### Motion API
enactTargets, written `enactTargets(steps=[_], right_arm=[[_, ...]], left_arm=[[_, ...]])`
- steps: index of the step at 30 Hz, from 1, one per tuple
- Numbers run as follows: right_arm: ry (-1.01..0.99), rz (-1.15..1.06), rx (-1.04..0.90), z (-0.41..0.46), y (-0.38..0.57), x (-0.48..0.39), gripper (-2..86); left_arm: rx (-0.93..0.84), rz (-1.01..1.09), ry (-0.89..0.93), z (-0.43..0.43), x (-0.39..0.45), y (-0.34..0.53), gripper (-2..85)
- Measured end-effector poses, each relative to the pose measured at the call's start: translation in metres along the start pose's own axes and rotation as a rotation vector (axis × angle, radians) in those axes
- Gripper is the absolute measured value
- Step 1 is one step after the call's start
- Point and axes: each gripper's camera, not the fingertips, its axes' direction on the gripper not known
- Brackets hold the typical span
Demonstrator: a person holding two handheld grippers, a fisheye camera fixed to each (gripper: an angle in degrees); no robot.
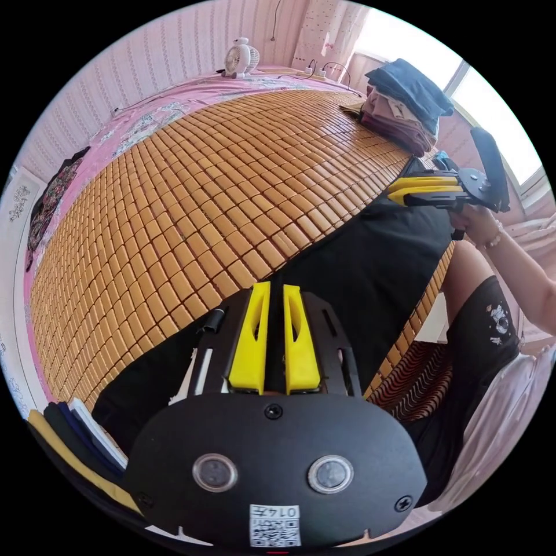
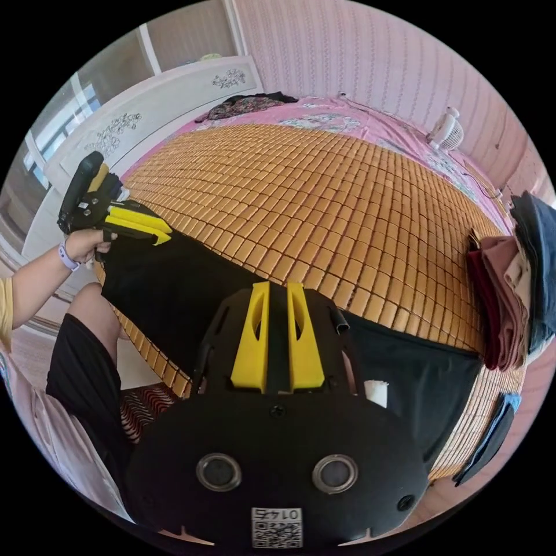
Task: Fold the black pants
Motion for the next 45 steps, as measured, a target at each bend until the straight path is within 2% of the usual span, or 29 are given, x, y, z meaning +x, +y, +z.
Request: enactTargets(steps=[4, 7, 13, 17, 19, 23, 29, 32, 36, 37, 39, 40, 43, 45], right_arm=[[0.084, 0.186, 0.068, -0.041, 0.057, 0.040, 7.2], [0.190, 0.369, 0.058, -0.061, 0.110, 0.075, 8.3], [0.305, 0.636, -0.012, -0.066, 0.184, 0.117, 11.3], [0.314, 0.760, -0.061, -0.046, 0.207, 0.135, 12.9], [0.291, 0.772, -0.012, -0.044, 0.212, 0.136, 13.2], [0.267, 0.757, -0.043, -0.039, 0.207, 0.139, 11.9], [0.353, 0.797, 0.078, -0.045, 0.196, 0.143, 10.4], [0.254, 0.842, -0.029, -0.020, 0.190, 0.158, 6.2], [0.006, 0.737, 0.095, -0.021, 0.169, 0.147, 3.8], [0.039, 0.726, 0.129, -0.026, 0.167, 0.143, 3.7], [0.225, 0.686, 0.239, -0.050, 0.159, 0.128, 3.6], [0.241, 0.688, 0.250, -0.052, 0.159, 0.127, 3.8], [0.238, 0.758, 0.142, -0.029, 0.166, 0.140, 5.7], [0.283, 0.785, -0.035, 0.000, 0.164, 0.143, 6.7]], left_arm=[[0.065, 0.024, -0.011, -0.028, 0.018, 0.023, 4.9], [0.077, 0.043, 0.054, -0.034, 0.036, 0.036, 4.8], [-0.001, 0.055, 0.211, 0.004, 0.075, 0.047, 4.8], [-0.051, 0.072, 0.216, 0.030, 0.097, 0.046, 4.9], [-0.031, 0.049, 0.197, 0.036, 0.101, 0.049, 4.5], [-0.061, 0.007, 0.216, 0.037, 0.095, 0.050, 4.2], [-0.065, 0.018, 0.185, 0.033, 0.096, 0.059, 4.1], [-0.057, 0.000, 0.189, 0.030, 0.093, 0.066, 4.0], [-0.046, -0.005, 0.188, 0.025, 0.090, 0.077, 3.8], [-0.041, 0.000, 0.181, 0.023, 0.091, 0.081, 3.5], [-0.036, 0.010, 0.174, 0.020, 0.093, 0.086, 3.0], [-0.037, 0.022, 0.177, 0.018, 0.095, 0.090, 2.6], [-0.021, 0.025, 0.202, 0.014, 0.096, 0.101, 2.0], [-0.009, 0.024, 0.202, 0.011, 0.095, 0.108, 1.7]])
